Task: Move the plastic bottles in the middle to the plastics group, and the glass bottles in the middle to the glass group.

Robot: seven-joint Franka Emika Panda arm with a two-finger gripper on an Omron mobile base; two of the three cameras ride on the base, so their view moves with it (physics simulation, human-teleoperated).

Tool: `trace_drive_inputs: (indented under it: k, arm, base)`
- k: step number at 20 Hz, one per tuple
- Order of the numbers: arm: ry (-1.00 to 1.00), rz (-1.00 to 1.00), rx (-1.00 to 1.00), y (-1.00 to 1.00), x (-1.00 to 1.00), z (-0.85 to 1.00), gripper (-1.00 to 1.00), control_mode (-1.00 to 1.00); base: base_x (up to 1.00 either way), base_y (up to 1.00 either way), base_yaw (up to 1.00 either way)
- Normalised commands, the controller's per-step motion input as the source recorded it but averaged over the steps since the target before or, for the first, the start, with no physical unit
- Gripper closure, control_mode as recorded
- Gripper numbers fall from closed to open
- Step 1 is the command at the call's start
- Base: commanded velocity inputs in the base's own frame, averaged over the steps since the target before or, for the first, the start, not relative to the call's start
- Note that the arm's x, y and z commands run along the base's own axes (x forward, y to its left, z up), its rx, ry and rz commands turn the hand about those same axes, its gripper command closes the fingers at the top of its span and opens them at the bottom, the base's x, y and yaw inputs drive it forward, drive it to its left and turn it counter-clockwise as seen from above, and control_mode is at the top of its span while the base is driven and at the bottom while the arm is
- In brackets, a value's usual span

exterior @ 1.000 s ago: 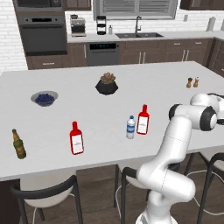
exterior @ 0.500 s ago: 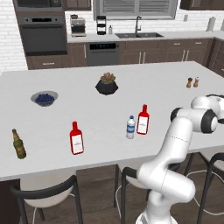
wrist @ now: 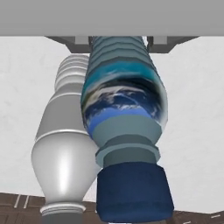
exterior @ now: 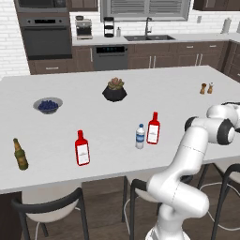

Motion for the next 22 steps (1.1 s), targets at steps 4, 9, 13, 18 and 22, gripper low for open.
trace_drive_inputs:
  k: [4, 9, 13, 18, 22]
  arm:
    - [0.00, 0.00, -0.01, 0.09, -0.01, 0.05, 1.00, -1.00]
    - [0.00, 0.00, -0.07, 0.42, -0.07, 0.01, 1.00, -1.00]
    - [0.00, 0.00, -0.04, 0.22, 0.00, -0.13, 1.00, -1.00]
    - [0.00, -0.02, -0.04, 0.00, 0.00, -0.11, 1.00, -1.00]
    - [0.01, 0.00, 0.00, 0.00, 0.00, 0.00, 1.00, -1.00]
  base:
    - [0.00, 0.00, 0.00]
    - [0.00, 0.00, 0.00]
    - [0.00, 0.00, 0.00]
    - [0.00, 0.00, 0.00]
    - [0.00, 0.00, 0.00]
